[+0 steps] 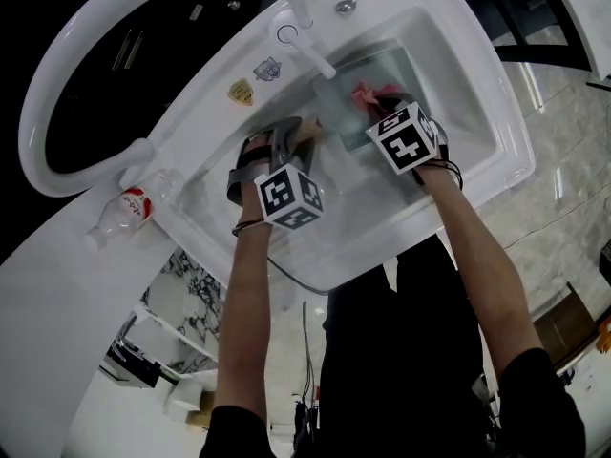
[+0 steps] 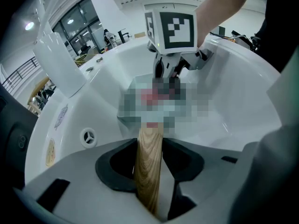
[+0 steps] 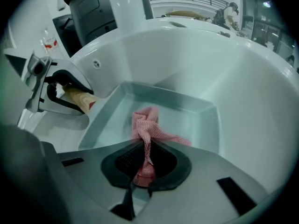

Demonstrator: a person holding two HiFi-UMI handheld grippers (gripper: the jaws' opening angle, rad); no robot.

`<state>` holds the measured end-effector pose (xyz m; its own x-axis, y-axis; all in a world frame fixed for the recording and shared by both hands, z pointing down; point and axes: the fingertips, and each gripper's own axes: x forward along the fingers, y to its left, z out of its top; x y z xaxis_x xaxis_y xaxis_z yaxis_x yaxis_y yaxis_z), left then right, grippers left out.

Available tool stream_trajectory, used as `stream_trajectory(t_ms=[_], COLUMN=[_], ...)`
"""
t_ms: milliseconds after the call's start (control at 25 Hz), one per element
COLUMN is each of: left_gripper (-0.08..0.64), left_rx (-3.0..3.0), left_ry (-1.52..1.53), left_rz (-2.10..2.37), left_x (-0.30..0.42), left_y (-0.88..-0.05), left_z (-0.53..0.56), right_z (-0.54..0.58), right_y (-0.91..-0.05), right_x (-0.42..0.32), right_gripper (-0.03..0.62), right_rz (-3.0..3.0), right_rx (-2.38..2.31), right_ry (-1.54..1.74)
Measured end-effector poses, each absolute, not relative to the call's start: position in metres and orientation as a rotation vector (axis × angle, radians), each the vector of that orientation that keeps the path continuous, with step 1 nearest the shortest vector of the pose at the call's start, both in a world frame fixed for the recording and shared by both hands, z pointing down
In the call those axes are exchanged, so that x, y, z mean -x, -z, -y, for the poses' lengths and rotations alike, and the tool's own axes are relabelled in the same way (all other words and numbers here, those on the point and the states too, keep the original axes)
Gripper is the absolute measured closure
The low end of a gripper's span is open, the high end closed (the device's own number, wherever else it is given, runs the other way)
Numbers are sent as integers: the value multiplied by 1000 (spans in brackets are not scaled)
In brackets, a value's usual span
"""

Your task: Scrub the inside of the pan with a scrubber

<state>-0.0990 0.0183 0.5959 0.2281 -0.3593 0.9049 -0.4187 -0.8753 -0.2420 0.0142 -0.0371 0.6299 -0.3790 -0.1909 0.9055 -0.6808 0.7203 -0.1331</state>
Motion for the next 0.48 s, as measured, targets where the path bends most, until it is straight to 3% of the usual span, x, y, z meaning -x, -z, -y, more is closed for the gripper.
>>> stream_trajectory(t_ms=[480], left_gripper=[383], left_rx=[-2414], left_ry=[-1769], left_rz=[773], left_x=[100], left_y=[-597], left_z=[-19], right_z=[-8], right_y=[-621], right_x=[49], right_gripper=[540], right_rz=[2016], right_rx=[-422], right_ry=[-483])
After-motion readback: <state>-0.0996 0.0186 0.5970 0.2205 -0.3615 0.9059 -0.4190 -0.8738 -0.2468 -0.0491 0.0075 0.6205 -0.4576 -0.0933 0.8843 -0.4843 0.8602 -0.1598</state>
